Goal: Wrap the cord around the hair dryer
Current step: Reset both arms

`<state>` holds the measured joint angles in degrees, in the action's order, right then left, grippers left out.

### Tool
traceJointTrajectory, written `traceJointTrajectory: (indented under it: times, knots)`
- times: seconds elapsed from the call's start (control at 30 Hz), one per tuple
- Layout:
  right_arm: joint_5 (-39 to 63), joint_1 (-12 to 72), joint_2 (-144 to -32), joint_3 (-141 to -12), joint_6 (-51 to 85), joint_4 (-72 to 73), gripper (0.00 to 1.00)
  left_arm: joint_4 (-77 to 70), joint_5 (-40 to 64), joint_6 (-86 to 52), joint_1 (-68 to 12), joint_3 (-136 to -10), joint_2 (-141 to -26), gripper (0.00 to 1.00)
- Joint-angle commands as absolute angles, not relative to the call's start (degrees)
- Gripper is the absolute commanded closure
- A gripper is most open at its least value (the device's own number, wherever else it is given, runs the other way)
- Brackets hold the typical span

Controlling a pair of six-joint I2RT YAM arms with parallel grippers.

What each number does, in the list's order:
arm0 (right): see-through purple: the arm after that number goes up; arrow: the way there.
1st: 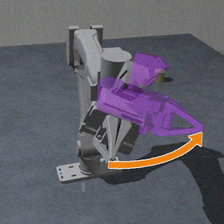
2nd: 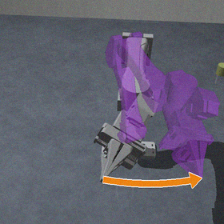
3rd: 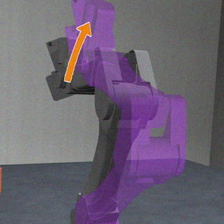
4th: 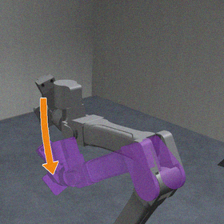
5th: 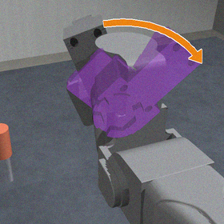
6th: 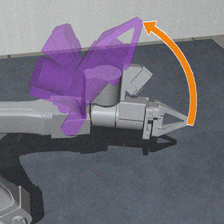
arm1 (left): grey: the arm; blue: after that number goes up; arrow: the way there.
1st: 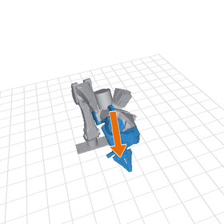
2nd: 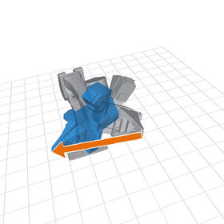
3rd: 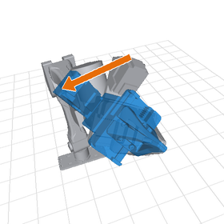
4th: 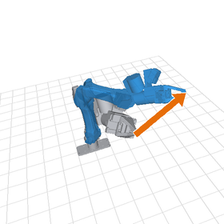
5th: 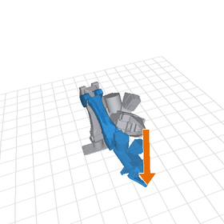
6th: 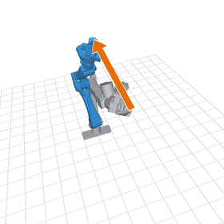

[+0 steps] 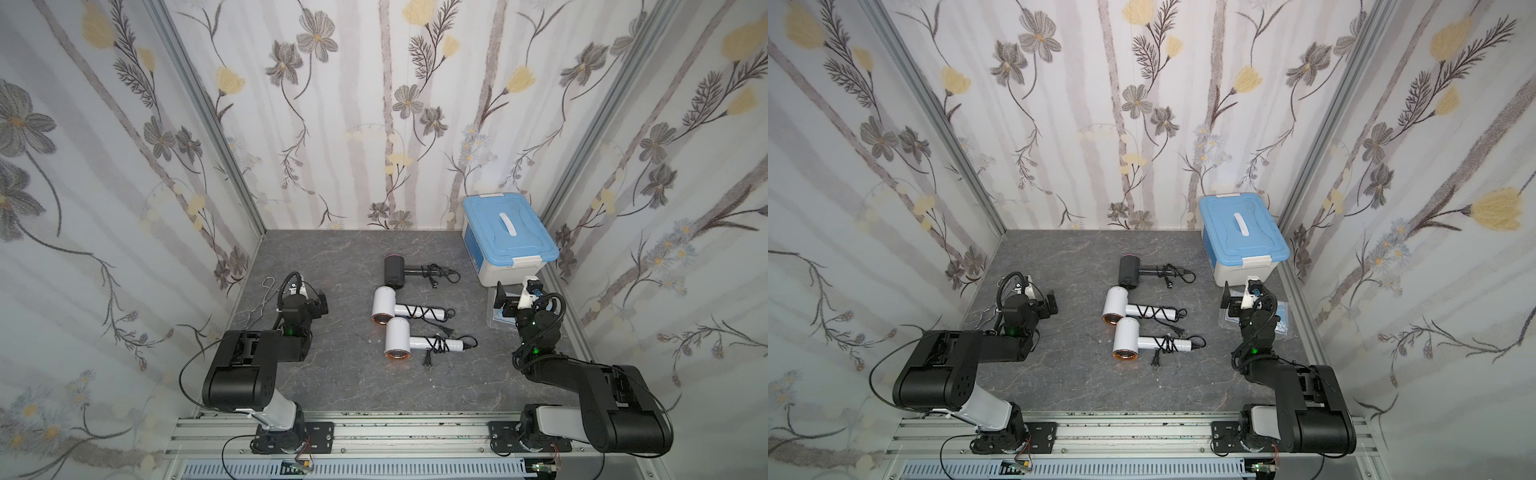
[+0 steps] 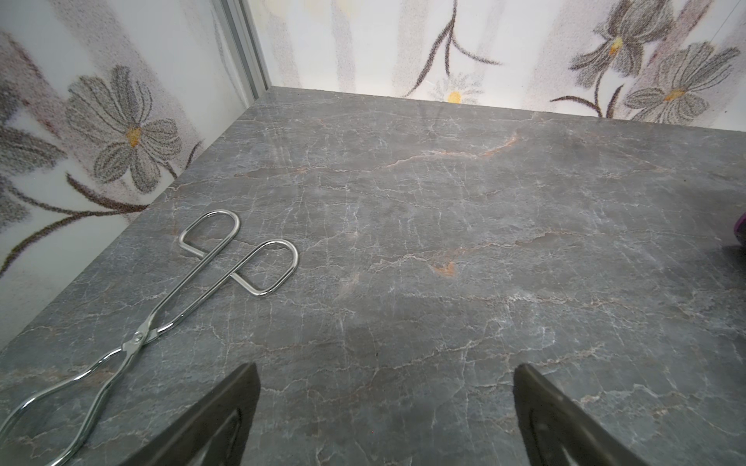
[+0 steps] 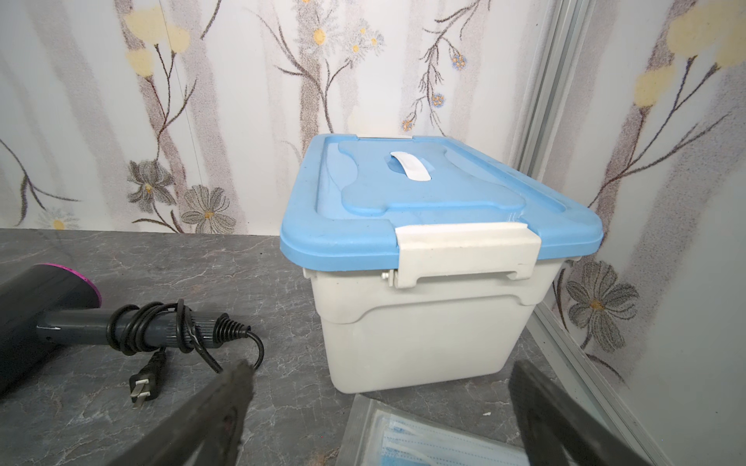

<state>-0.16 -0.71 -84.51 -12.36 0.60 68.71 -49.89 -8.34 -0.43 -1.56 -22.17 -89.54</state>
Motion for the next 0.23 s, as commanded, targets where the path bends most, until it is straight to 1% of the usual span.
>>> traceJointTrajectory:
  times: [0.0, 0.2]
  knots:
    - [0.52, -0.70, -84.64, -12.66, 1.12, 69.38, 0.00, -51.77, -8.18, -1.14, -1.58, -22.41, -89.55, 0.00]
    - [0.52, -0.70, -84.62, -12.68, 1.14, 69.45, 0.00, -52.22, -8.44, -1.07, -1.61, -22.16, -89.56, 0.00]
